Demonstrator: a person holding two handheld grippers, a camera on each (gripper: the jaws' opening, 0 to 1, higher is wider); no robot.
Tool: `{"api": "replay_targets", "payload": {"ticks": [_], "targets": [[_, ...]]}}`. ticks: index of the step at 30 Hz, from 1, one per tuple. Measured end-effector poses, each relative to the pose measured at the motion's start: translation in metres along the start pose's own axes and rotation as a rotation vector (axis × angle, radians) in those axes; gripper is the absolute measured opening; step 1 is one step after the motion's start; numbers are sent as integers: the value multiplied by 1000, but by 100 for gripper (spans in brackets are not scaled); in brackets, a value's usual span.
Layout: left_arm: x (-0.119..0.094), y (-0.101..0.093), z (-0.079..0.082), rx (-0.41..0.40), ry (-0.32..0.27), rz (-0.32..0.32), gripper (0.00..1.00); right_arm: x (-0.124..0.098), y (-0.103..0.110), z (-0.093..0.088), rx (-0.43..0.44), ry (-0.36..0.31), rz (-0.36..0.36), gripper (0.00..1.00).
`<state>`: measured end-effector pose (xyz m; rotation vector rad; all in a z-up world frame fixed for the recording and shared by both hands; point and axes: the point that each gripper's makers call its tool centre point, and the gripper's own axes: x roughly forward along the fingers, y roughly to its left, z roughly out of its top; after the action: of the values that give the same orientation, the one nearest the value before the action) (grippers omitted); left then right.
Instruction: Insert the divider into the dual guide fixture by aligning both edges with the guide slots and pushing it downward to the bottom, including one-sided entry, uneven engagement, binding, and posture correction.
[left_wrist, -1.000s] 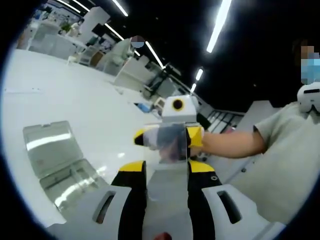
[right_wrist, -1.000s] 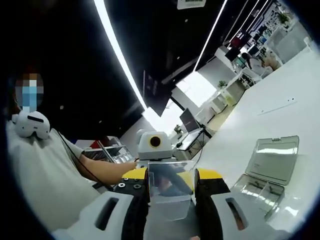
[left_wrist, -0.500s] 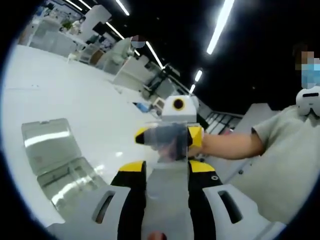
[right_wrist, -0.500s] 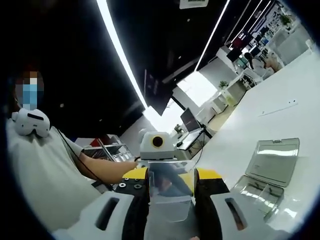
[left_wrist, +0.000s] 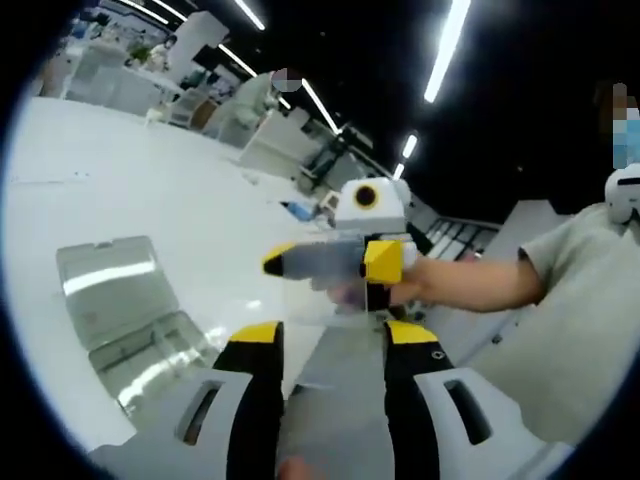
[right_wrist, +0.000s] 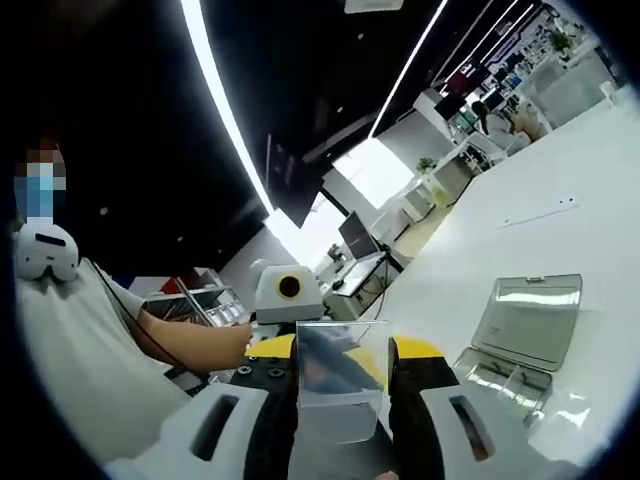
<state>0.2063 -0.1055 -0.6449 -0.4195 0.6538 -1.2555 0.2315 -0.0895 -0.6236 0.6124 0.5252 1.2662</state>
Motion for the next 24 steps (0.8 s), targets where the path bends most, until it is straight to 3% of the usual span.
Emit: {"api": "replay_targets", "payload": {"ticks": [7, 17, 24], "targets": [[5, 11, -5, 28, 29, 78, 40, 2, -21, -7, 12, 33, -100, 31], [11, 34, -21, 84, 117, 287, 37, 6, -48, -21, 35, 80, -241, 31], [12, 49, -28, 70, 121, 395, 33, 8, -67, -31, 39, 112, -361, 30]]}}
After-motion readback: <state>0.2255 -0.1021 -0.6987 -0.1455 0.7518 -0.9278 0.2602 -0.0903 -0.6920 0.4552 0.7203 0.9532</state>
